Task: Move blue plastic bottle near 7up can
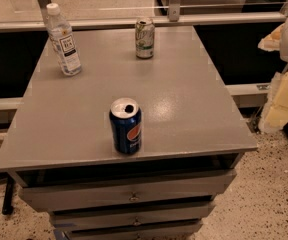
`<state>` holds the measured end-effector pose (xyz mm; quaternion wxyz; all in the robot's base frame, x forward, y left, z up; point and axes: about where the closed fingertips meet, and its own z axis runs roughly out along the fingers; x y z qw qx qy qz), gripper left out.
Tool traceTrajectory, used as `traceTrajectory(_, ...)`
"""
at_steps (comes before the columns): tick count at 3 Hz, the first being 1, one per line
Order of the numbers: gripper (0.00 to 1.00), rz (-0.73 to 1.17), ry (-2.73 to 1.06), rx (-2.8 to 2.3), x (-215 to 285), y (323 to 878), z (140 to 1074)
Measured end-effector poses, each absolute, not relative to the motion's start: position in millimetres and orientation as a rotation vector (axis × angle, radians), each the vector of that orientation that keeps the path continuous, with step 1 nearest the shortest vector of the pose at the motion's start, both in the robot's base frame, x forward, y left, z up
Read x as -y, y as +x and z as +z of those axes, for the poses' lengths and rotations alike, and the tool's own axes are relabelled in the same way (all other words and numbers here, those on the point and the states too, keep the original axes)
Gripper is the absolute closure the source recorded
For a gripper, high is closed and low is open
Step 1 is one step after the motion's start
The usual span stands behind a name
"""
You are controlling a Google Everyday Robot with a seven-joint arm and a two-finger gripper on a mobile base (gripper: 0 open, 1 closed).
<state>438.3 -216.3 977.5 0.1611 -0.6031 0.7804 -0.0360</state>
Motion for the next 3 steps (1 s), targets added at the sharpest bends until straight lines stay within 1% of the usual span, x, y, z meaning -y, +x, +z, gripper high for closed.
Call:
traceTrajectory(1, 0.0, -0.103, -1.722, -2.228, 216.3, 438.3, 977.5)
traceTrajectory(2, 0.0, -0.028, -1.696, -2.171, 198.3, 444.8, 972.6)
traceTrajectory(3, 0.0, 0.156, -1.644, -2.052, 151.0, 461.8, 955.2)
